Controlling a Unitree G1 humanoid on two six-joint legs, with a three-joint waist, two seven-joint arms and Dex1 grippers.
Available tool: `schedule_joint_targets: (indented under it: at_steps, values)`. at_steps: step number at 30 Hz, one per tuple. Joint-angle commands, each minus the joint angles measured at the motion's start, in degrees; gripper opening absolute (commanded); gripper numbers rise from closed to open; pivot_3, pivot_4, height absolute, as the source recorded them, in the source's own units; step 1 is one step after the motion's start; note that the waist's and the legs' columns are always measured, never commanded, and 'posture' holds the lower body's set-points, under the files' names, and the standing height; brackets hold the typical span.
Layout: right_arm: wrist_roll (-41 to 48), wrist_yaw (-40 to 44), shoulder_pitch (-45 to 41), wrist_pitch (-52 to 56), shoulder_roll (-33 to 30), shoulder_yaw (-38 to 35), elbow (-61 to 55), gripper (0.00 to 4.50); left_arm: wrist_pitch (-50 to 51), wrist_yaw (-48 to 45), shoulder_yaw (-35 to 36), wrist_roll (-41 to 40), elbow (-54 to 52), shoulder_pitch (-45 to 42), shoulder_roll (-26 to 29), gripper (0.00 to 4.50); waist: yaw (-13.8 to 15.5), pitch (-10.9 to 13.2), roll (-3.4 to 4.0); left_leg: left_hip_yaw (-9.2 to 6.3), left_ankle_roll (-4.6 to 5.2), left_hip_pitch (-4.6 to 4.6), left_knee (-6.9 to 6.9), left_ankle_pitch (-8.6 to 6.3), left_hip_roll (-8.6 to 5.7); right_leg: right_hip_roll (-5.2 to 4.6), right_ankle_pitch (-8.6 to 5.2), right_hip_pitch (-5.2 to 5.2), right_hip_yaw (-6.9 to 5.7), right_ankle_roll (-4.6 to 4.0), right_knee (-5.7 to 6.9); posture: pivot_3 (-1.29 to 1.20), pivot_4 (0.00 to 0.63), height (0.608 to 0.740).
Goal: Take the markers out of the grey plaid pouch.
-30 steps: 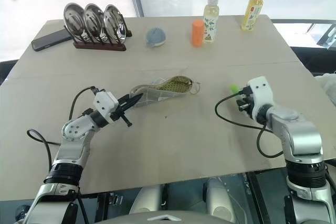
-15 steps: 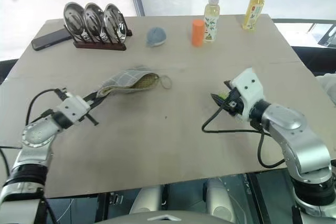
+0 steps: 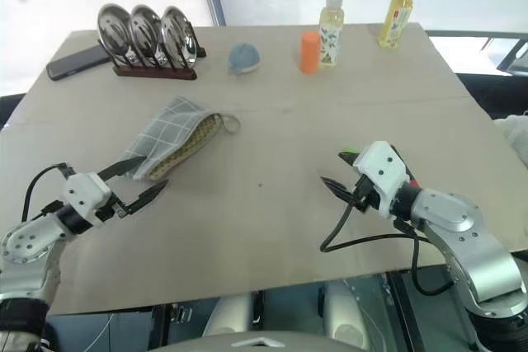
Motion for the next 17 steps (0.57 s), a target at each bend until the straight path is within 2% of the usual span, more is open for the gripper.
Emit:
schedule_joint_targets:
  at_steps: [1,2,8,17]
  values:
    - [-1.1,0.1,9.7,-3.8,-0.3,-6.2,-4.0,4.16,11.5,0.2,3.2,-9.3,-16.1,7.5,1.2,3.22,0.3,0.0,0.03,0.00,0.00,-0.02,0.00,0.00,0.00,0.00,-0.01,-0.01,-0.01,0.01,0.01,0.00,0.150,0.740]
    - [-1.2,0.0,12.4,-4.4,0.3,-7.7,-3.7,4.37,12.9,0.0,2.5,-9.6,-18.3,8.8,1.0,3.22,0.4,0.0,0.06,-0.03,0.00,-0.02,0.01,0.00,-0.02,0.03,-0.02,-0.03,-0.03,0.02,0.05,0.00,0.150,0.740]
    - [-2.5,2.4,26.9,-11.4,1.8,-14.9,-1.1,4.37,22.7,2.6,-2.6,-7.1,-24.8,10.5,-1.8,3.22,0.3,0.0,0.13,0.19,-0.29,0.36,0.09,-0.17,0.02,-0.29,-0.15,0.12,-0.24,0.24,0.08,0.00,0.150,0.740]
    - [-3.2,3.1,28.4,-15.3,1.4,-18.6,1.2,4.37,22.2,0.1,-0.6,-2.4,-21.5,11.3,-4.7,3.22,0.0,0.0,0.03,0.66,-0.30,0.66,0.09,-0.18,0.06,-0.79,-0.15,0.07,-0.54,0.24,0.01,0.00,0.150,0.740]
